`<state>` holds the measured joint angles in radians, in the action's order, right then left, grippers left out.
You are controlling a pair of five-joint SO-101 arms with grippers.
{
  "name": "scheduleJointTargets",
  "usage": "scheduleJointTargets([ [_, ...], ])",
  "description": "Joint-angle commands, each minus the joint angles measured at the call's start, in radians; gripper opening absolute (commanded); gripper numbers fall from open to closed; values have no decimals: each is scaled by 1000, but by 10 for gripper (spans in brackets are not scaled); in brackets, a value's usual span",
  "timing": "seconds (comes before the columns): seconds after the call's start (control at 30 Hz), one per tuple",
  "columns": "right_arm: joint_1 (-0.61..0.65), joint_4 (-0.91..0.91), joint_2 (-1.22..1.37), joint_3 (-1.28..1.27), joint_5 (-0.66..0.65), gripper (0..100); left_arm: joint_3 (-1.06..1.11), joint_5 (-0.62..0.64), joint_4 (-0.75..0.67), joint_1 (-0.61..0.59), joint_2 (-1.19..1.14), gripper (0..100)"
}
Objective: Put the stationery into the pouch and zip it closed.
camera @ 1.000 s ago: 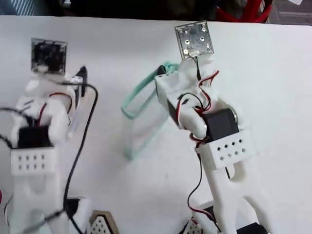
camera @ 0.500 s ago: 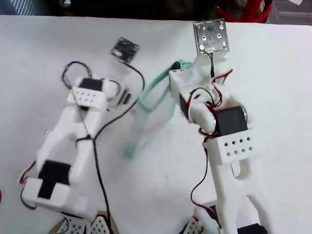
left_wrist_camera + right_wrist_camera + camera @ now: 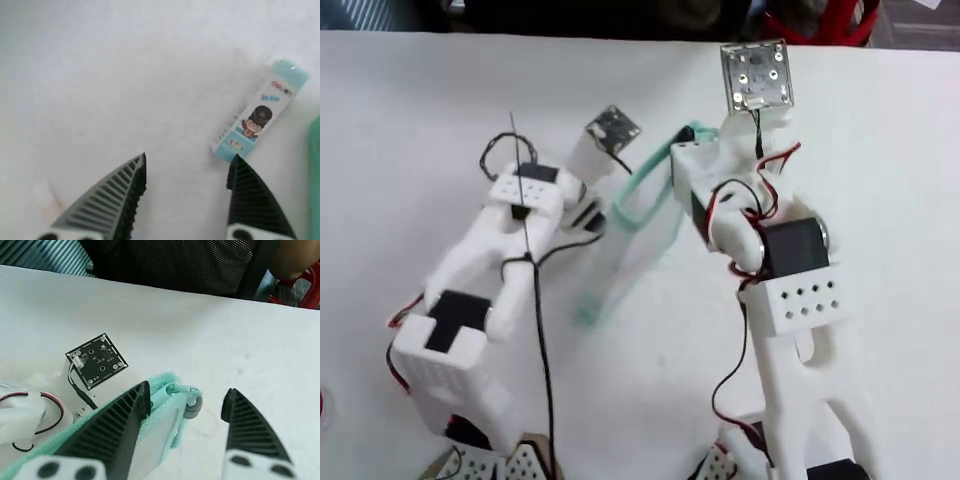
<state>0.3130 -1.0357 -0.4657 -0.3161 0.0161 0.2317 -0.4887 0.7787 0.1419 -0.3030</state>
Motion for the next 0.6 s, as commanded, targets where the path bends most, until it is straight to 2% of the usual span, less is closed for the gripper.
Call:
scheduleJointTargets([
  [0.0, -2, -12, 21, -52, 0, 240, -34, -12, -46, 47, -1, 269],
  [0.2, -2, -12, 21, -52, 0, 240, -26, -52, -74, 128, -4, 271],
  [0.37, -5, -12, 21, -52, 0, 240, -68, -63, -68, 133, -59, 268],
  [0.57, -4, -13, 25, -54, 0, 240, -338, -58, 149, 136, -234, 268],
])
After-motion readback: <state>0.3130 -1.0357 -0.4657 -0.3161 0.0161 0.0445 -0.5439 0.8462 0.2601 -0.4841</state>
